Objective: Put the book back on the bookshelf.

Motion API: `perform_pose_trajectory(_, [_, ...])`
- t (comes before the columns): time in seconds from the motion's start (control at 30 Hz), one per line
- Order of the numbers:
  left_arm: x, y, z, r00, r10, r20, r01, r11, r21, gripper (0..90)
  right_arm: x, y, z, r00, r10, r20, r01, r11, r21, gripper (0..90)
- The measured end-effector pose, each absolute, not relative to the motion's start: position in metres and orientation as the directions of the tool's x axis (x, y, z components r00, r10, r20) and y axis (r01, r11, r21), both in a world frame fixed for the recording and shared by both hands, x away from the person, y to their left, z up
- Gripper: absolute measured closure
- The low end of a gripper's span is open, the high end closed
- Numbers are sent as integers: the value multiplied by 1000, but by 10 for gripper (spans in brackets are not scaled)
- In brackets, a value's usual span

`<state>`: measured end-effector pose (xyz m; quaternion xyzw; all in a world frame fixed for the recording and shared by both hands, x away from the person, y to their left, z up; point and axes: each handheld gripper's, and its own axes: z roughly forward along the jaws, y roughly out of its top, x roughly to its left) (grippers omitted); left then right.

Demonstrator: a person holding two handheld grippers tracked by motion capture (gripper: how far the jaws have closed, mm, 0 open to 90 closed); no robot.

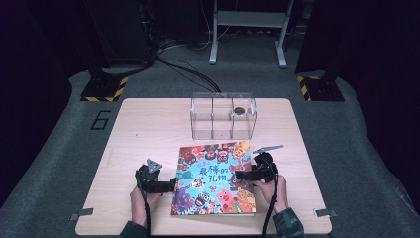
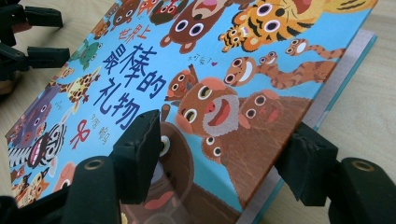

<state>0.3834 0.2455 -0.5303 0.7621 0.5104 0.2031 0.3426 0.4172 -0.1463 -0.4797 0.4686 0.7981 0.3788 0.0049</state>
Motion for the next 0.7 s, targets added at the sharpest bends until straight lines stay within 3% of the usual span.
perform_pose_trajectory(0.23, [383, 247, -528, 448, 878, -167, 629, -177, 757, 0, 416, -143, -468, -575, 754, 317, 732, 302, 611, 340])
perform_pose_trajectory(0.3, [384, 241, -529, 469, 873, -131, 626, -224, 747, 0, 416, -141, -464, -581, 754, 305, 726, 311, 614, 337])
perform_pose_trajectory(0.7, [385, 242, -531, 481, 864, -147, 618, -216, 756, 0, 427, -131, -448, -610, 736, 294, 712, 346, 611, 288])
